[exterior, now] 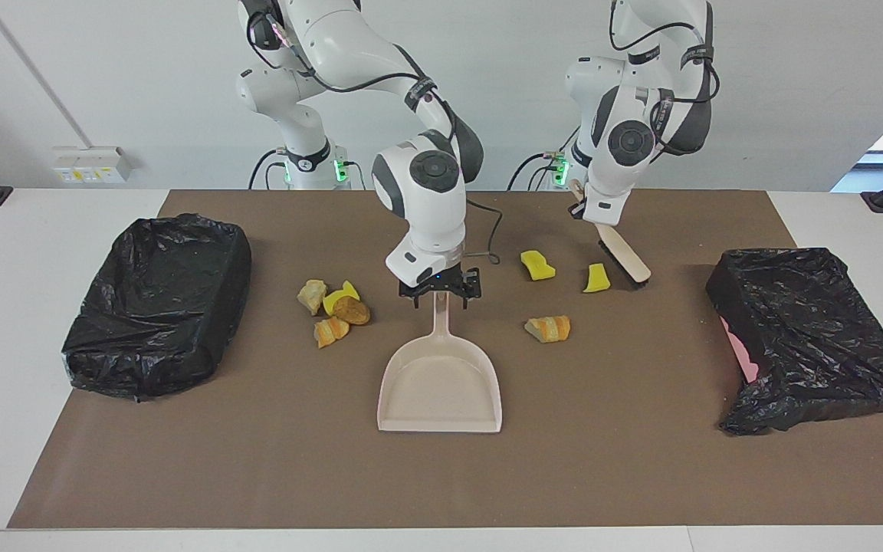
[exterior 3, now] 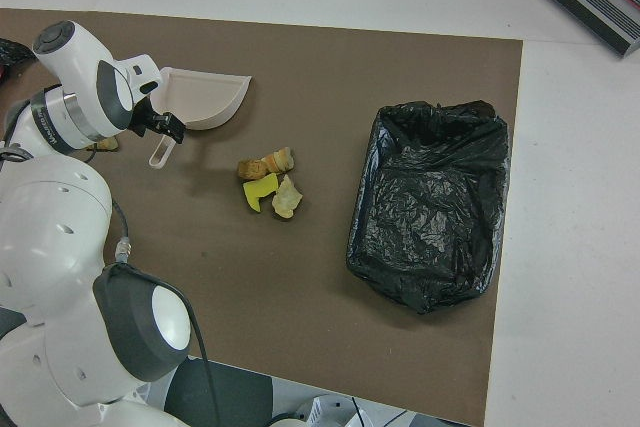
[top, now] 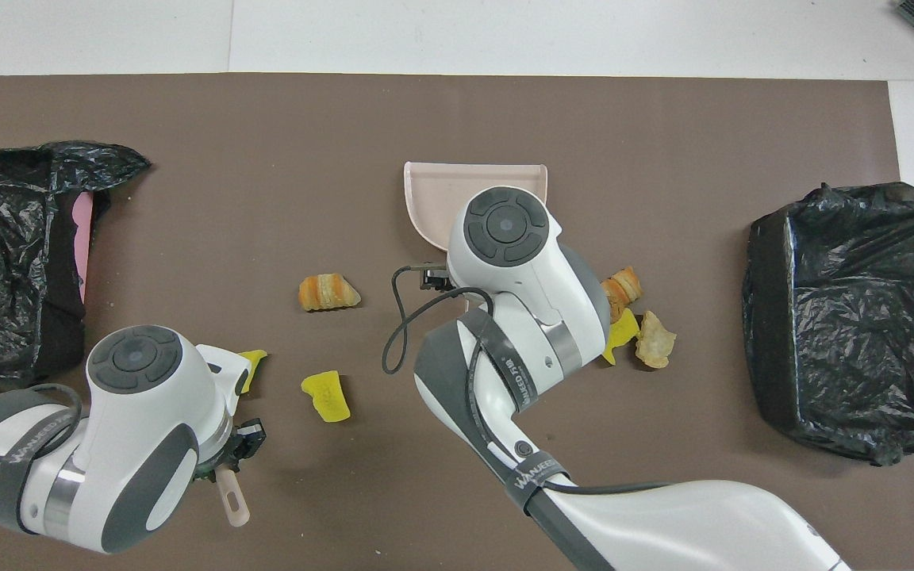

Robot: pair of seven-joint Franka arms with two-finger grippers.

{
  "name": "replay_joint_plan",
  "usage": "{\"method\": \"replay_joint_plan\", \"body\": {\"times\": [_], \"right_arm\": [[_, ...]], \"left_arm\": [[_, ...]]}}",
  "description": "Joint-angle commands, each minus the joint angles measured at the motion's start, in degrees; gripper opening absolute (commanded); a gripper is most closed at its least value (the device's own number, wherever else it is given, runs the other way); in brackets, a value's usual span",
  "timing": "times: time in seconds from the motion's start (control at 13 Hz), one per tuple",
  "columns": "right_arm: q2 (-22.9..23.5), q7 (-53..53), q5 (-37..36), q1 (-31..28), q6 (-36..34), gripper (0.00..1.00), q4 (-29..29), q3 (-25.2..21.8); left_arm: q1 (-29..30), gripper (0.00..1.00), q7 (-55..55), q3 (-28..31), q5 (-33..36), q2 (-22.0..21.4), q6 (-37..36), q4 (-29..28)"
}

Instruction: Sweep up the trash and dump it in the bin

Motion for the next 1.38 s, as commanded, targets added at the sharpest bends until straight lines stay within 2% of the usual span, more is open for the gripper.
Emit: {"method": "replay_joint_plan", "body": {"times": [0.0, 0.08, 0.15, 0.23, 0.31, 0.38, 0.46, 0.61, 0.77, 1.0, 1.15, 1.31], "right_arm": [[-0.9, -0.7, 0.2, 0.9, 1.7, 1.0, -3.3, 0.0], [-1.0, -1.6, -0.5, 0.8, 1.7, 1.0, -3.7, 0.0], [-1.0, -2.0, -0.5, 0.7, 1.7, 0.91, -3.7, 0.0], [-1.0, -2.0, -0.5, 0.7, 1.8, 0.75, -3.8, 0.0], [-1.1, -2.2, -0.6, 0.6, 1.6, 0.44, -3.9, 0.0], [-1.2, -2.0, -0.6, 0.6, 0.7, 0.04, -4.0, -0.1], [-1.2, -1.3, -0.6, 0.7, 0.3, 0.0, -3.9, -0.2], [-1.1, 0.6, -1.8, 0.7, 0.0, 0.0, -3.5, -0.3], [-1.9, -0.5, -0.8, -0.7, -0.1, 0.0, -3.3, -0.3], [-7.4, -20.1, 2.1, -6.0, -2.8, 0.0, -3.9, -0.2], [-11.5, -36.0, 2.1, -8.7, -10.2, 0.0, -4.0, -0.2], [-14.3, -46.1, 1.9, -10.2, -17.6, 0.0, -4.6, -0.3]], "left_arm": [[0.6, 0.0, 5.6, -0.7, -0.9, -0.8, 4.7, -2.0], [0.4, 0.0, 7.0, -0.7, -2.2, -0.5, 6.3, -1.9], [0.1, 0.0, 9.9, -0.7, -3.8, -0.2, 8.2, -2.0], [0.0, 0.0, 13.4, -0.7, -6.1, 0.0, 9.1, -1.9], [0.0, 0.0, 16.4, -0.7, -9.6, 0.3, 10.2, -1.8], [0.0, 0.0, 17.3, -0.7, -11.0, 0.5, 11.3, -1.8], [0.1, 0.0, 17.4, -0.7, -11.6, 0.9, 12.2, -1.5], [0.1, 0.0, 17.8, -0.7, -16.0, 1.5, 14.5, -1.3], [0.8, 0.0, 22.7, -0.5, -16.6, 2.6, 11.6, 0.6], [2.4, 0.0, 23.3, -0.4, -16.2, 3.0, 5.3, 3.2], [3.0, 0.0, 23.0, -0.4, -15.7, 2.9, 3.9, 3.6], [3.0, 0.0, 22.6, -0.5, -15.4, 3.0, 4.6, 3.7]]}}
